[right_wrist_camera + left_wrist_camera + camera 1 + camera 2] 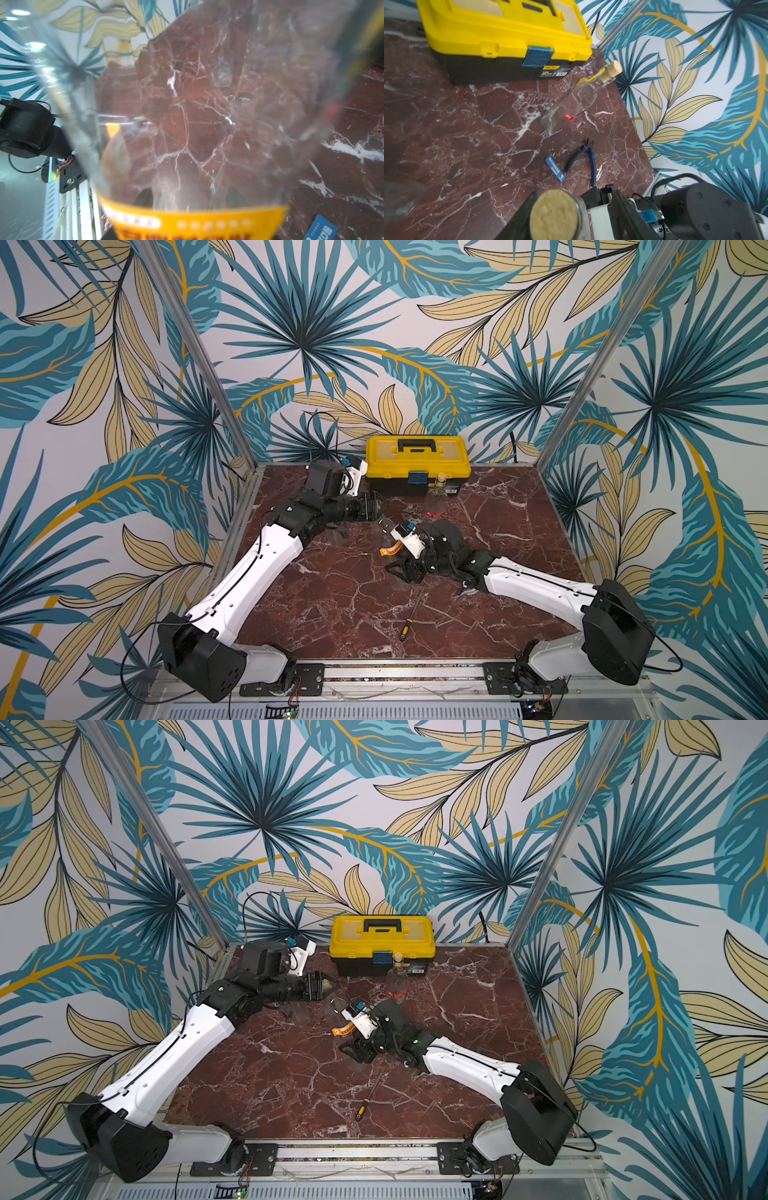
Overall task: Remove the label from the bottle
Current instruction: Pick up the bottle from the center of the board.
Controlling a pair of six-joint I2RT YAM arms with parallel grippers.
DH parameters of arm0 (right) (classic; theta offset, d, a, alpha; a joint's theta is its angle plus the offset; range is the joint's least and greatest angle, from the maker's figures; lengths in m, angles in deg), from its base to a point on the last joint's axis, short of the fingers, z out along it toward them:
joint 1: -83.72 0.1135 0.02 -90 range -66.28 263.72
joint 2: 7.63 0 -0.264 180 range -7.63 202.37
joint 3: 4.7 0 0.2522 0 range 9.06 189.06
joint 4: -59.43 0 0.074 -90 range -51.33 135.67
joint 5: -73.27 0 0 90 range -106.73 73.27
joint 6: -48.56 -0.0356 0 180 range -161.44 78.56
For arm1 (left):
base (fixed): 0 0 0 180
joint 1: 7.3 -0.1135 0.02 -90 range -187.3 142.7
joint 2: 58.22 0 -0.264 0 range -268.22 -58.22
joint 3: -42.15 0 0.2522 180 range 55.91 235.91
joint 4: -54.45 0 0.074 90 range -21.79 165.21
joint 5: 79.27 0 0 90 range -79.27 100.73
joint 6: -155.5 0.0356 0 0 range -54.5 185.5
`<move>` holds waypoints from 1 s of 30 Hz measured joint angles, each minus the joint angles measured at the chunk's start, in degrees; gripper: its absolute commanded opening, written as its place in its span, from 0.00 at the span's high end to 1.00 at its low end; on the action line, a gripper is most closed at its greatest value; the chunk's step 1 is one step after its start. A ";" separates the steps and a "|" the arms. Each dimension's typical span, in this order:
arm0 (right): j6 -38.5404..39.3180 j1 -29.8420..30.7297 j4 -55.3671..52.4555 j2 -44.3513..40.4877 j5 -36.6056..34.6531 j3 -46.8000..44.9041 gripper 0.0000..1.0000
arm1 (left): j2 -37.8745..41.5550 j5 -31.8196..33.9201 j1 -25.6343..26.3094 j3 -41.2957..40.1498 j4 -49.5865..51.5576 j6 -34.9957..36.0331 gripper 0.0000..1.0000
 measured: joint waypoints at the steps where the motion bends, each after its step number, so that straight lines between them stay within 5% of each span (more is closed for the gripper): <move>1: -0.17 -0.09 -0.63 -0.22 0.98 0.50 1.00 | 0.61 -0.66 -0.37 -0.24 -0.63 0.15 0.36; 16: -0.94 -1.73 -9.79 -1.77 17.22 5.57 1.00 | 3.85 -10.67 -3.13 -5.18 -11.41 1.60 0.34; 30: -5.18 -3.19 -8.41 -3.34 22.60 5.57 1.00 | 4.96 -13.94 -3.15 -10.40 -18.01 -0.09 0.41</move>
